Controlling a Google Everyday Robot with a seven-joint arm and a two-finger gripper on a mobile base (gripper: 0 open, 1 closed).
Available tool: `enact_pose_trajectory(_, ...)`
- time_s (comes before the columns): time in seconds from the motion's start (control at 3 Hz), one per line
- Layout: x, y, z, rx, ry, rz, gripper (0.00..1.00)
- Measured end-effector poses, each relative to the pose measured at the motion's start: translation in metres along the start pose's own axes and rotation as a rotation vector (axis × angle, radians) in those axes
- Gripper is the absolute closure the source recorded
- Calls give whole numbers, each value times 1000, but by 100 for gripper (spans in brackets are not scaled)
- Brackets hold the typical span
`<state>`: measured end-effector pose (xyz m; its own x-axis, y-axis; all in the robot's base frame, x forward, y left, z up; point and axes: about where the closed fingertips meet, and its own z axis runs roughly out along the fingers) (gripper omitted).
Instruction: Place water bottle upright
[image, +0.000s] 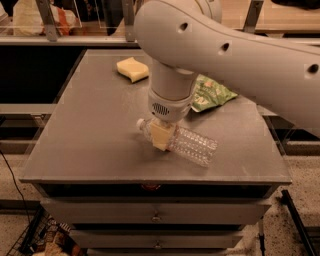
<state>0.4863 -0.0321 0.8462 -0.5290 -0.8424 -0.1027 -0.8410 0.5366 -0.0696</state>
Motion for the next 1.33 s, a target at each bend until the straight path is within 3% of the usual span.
enact_pose_trajectory(0.33,-7,-2,-18,-11,-82,-57,100)
enact_pose_trajectory(1.0,-26,-11,-74,-80,-393,-196,100)
enact_pose_trajectory(1.33,-39,-5,-96,-161,-569,-289,100)
